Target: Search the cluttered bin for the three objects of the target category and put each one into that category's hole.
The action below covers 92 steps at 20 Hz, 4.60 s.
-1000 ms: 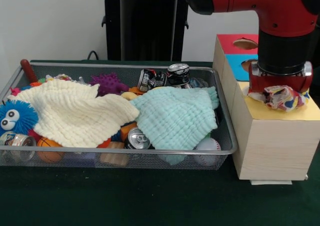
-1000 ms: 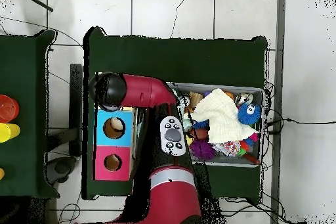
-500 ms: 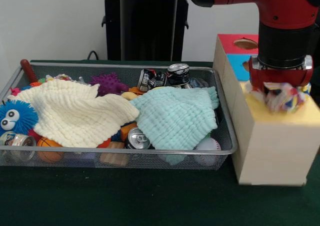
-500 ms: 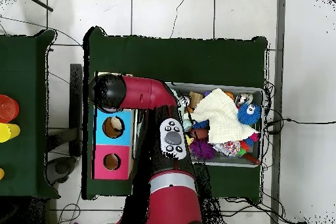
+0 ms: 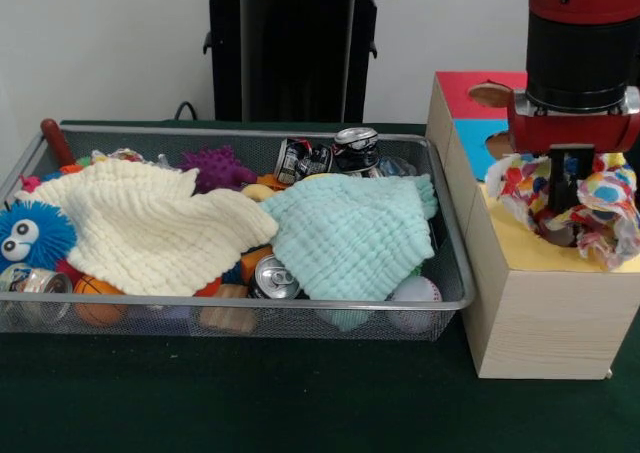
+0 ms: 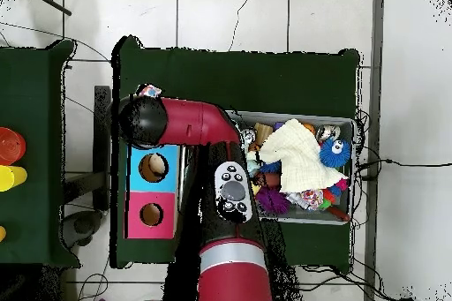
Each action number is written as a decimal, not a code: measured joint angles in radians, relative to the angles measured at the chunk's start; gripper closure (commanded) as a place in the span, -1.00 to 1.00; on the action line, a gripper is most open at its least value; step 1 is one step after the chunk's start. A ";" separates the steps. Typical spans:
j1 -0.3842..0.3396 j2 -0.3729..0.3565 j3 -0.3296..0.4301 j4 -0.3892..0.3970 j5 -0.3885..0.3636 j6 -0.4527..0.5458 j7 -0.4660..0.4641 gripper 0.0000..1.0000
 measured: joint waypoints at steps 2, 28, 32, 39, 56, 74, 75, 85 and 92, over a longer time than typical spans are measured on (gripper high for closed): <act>0.000 -0.006 0.000 0.000 0.000 0.000 0.000 1.00; 0.095 -0.032 -0.136 -0.006 -0.076 0.090 0.000 1.00; 0.131 -0.039 -0.170 -0.014 -0.084 0.081 0.000 1.00; 0.175 -0.052 -0.210 -0.026 -0.084 -0.053 0.003 1.00; 0.209 -0.049 -0.270 -0.068 -0.055 -0.297 0.012 1.00; 0.153 0.019 -0.261 -0.069 -0.049 -0.181 0.012 1.00; 0.150 0.021 -0.258 -0.069 -0.049 -0.181 0.012 1.00; 0.105 0.040 -0.175 -0.068 -0.049 -0.181 0.012 1.00; 0.065 0.039 -0.104 -0.068 -0.049 -0.181 0.012 1.00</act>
